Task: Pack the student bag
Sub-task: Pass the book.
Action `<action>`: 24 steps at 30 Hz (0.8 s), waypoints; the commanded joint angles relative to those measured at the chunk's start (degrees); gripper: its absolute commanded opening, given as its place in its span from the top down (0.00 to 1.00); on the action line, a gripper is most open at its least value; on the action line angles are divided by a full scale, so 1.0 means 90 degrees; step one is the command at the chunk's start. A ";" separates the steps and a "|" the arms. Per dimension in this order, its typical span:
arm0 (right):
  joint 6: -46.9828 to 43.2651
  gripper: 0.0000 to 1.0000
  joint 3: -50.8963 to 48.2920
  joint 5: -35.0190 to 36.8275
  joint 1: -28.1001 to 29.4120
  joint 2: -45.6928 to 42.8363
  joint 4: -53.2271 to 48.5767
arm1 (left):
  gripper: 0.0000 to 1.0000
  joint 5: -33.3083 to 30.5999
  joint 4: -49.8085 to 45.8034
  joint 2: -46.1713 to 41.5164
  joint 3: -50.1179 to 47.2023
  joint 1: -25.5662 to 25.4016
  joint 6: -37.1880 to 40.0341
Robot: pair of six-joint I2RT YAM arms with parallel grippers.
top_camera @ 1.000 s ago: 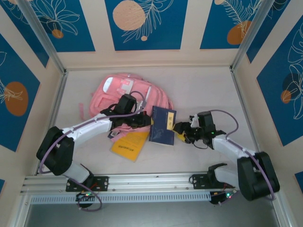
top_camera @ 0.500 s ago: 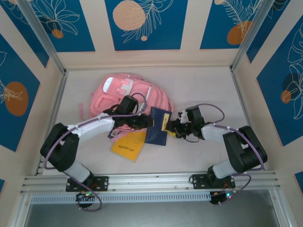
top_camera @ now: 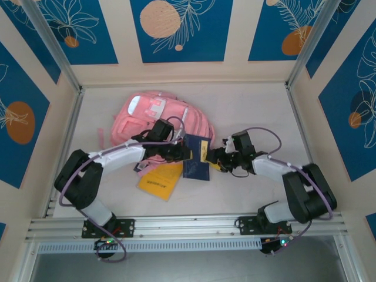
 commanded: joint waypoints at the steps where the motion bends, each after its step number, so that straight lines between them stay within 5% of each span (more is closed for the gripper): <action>1: -0.0361 0.39 0.0158 0.0651 0.0007 -0.1120 -0.1055 | 1.00 -0.0148 -0.0275 -0.0916 0.0384 -0.0025 0.0273; 6: -0.0139 0.16 -0.0045 0.0872 -0.0024 -0.3086 -0.1243 | 1.00 -0.0602 0.0065 -0.2096 0.0302 -0.0026 -0.0002; 10: 0.0881 0.13 -0.0325 0.0714 -0.0016 -0.4172 -0.0132 | 1.00 -0.1362 0.1065 -0.2990 -0.0112 -0.0024 -0.0782; 16: 0.2100 0.08 -0.0581 0.1166 0.0887 -0.4077 0.2194 | 1.00 -0.2279 0.2679 -0.3553 -0.0537 -0.0039 -0.2233; 24: 0.2254 0.02 -0.0036 0.2066 0.1989 -0.3236 0.3438 | 1.00 -0.3117 0.3388 -0.3885 -0.0898 -0.0046 -0.3589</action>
